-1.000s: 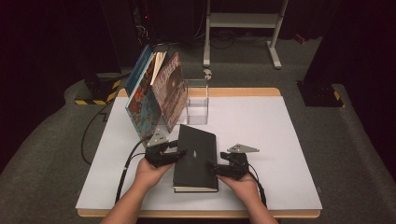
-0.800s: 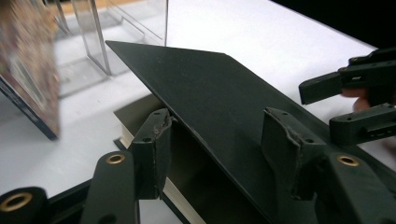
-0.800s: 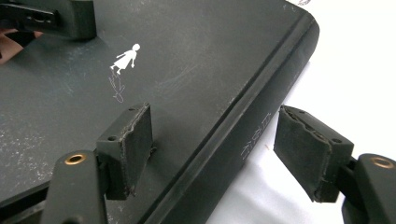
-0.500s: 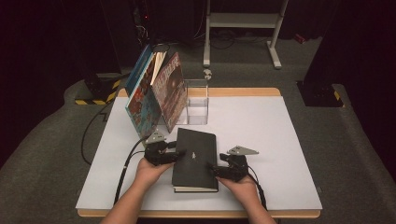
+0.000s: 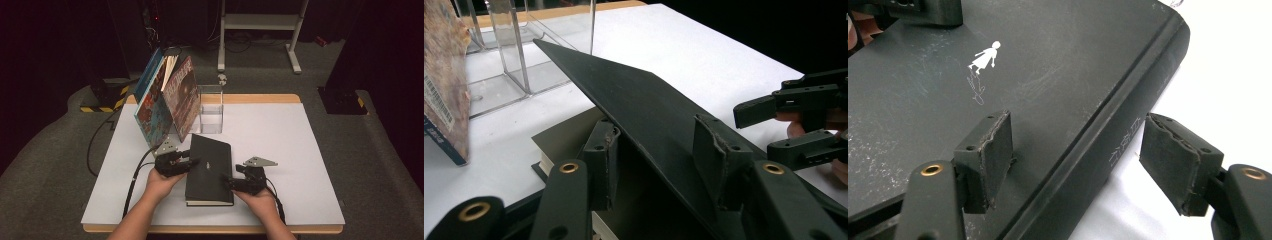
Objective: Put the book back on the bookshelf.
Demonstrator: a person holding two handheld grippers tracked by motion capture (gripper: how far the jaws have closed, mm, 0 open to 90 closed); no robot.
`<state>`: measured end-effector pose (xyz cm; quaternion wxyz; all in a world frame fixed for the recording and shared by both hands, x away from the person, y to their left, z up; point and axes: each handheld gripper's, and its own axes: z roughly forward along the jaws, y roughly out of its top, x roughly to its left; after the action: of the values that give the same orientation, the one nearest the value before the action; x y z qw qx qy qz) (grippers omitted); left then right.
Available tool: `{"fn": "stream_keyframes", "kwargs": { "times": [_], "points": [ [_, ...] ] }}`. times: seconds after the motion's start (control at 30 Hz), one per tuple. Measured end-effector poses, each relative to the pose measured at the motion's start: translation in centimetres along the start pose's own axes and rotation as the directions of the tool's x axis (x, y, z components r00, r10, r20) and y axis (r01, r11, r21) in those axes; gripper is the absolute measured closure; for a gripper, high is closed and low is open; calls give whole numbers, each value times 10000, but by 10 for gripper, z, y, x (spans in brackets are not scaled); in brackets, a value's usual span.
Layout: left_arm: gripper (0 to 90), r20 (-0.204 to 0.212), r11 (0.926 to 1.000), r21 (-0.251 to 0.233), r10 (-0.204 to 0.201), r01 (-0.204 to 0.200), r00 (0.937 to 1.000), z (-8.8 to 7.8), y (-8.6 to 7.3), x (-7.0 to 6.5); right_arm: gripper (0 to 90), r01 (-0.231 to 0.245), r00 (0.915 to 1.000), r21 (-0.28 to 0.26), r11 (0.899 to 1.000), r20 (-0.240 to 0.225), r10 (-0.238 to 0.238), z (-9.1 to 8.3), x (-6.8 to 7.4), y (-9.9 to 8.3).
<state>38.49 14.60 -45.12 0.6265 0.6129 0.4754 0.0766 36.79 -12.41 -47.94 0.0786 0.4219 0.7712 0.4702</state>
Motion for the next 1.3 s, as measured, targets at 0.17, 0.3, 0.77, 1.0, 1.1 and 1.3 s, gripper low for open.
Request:
{"fn": "stream_keyframes", "kwargs": {
  "times": [0.17, 0.3, 0.77, 1.0, 1.1, 1.3],
  "points": [
    [548, 153, 9981, 339, -513, 508, 9986, -3, 2, 7, 285, 113, 9999, 88, 9999, 87, -114, -1, 0, -1],
    [546, 155, 9973, 461, -573, 565, 9982, -2, 3, 8, 285, 106, 9999, 116, 9999, 112, -107, -2, 0, -1],
    [556, 392, 9963, -77, 859, -856, 9955, -8, 3, -6, 282, 55, 9999, 6, 10000, -136, -55, 0, 0, 1],
    [572, 442, 9913, -229, 1306, -1297, 9904, -9, 2, -10, 258, -367, 9966, -72, 9993, -735, 361, 7, -5, 5],
    [573, 505, 9887, -330, 1478, -1463, 9877, -10, 1, -11, 246, -569, 9943, -11, 9984, -899, 566, 9, -9, 6],
    [574, 607, 9836, -597, 1736, -1700, 9829, -13, 0, -14, 210, -914, 9861, 71, 9958, -1387, 915, 13, -14, 10]
  ]
}}
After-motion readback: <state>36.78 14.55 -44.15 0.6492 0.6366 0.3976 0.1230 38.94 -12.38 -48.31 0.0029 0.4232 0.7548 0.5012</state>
